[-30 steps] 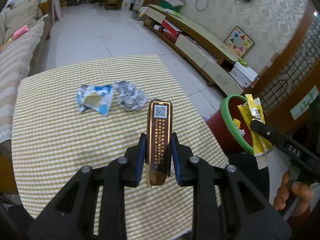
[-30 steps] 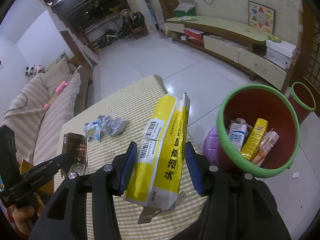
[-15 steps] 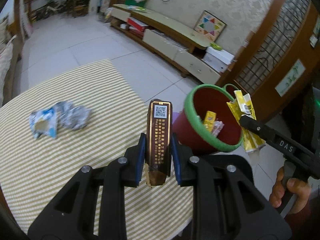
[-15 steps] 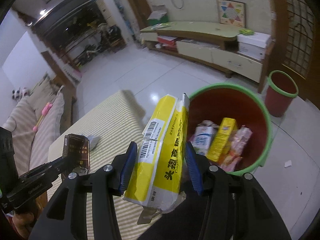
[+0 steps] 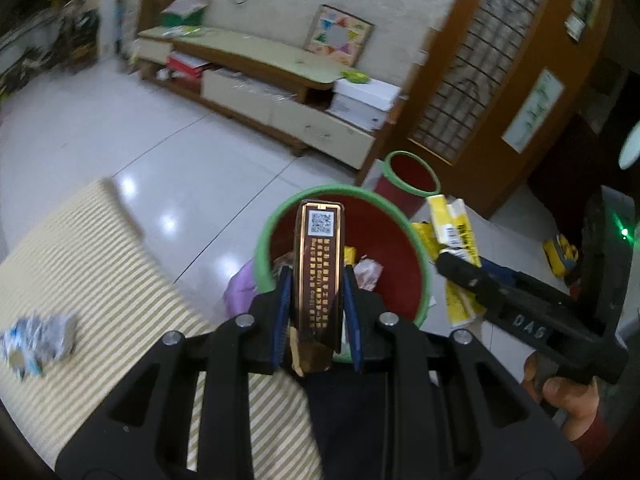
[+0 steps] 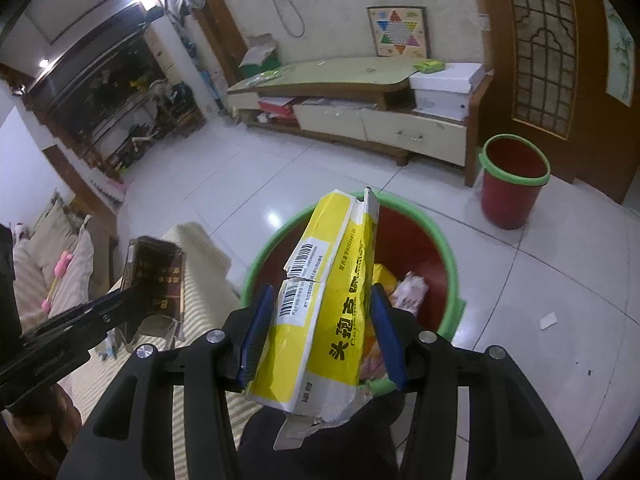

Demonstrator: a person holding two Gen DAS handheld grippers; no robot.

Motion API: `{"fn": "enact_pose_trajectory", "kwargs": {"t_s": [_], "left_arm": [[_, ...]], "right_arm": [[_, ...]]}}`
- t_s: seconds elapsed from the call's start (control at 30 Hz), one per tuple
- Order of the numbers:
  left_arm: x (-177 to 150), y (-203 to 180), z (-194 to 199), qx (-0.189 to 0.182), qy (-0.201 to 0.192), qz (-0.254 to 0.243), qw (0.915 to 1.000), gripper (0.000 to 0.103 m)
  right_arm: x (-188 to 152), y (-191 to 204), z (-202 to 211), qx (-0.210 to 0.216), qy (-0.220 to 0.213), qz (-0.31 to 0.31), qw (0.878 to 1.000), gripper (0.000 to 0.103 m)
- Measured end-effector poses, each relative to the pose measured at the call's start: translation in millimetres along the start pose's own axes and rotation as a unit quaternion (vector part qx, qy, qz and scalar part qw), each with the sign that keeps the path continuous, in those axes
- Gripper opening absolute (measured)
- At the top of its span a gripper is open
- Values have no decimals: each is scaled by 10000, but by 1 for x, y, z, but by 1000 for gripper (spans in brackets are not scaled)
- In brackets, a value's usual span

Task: Collect trash
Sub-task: 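Carry the brown box and yellow package to the red bin, then open both grippers over the red bin to drop both items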

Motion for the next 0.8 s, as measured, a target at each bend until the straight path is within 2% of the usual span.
{"fn": "enact_pose_trajectory", "kwargs": {"t_s": [0.13,0.2,0.27,0.3,0.37,0.47,0.57,0.67,0.8], "left_arm": [[12,-20,-19,-174,21,-152,9997,24],[17,-22,-27,-217,12,-189,9996,31],[22,-20,-30,-168,-88,-191,9996,73],[24,-18,-29,-139,-160,-167,9996,76],[26,-12,-27,-145,-217,-66,9996,76],[19,6,-21,15,-223,38,9997,77],[1,50,-3,430,-286,246,9984,82],[-22,110,20,941,-228,630,9933,83],[-65,212,66,1739,-131,1391,9748,83]], "right_arm": [[5,-12,-9,-95,-11,8,10000,48],[5,-16,-17,-117,29,29,9999,49],[5,-18,-25,-133,103,48,9998,52],[5,-19,-27,-146,108,47,9998,54],[6,-19,-28,-215,44,36,9998,69],[4,-14,-29,-226,30,64,9997,72],[1,-4,-32,-132,102,71,9998,72],[-4,15,-33,-26,164,151,9997,74],[-17,59,-42,213,372,482,9979,76]]}}
Point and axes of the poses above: each gripper's, at about its wrist camera, not at the fingertips, and z roughly against the way its jaws point, y to its left, x to its top, the point moved 10 cm from there along -z, roughly the way its jaws point
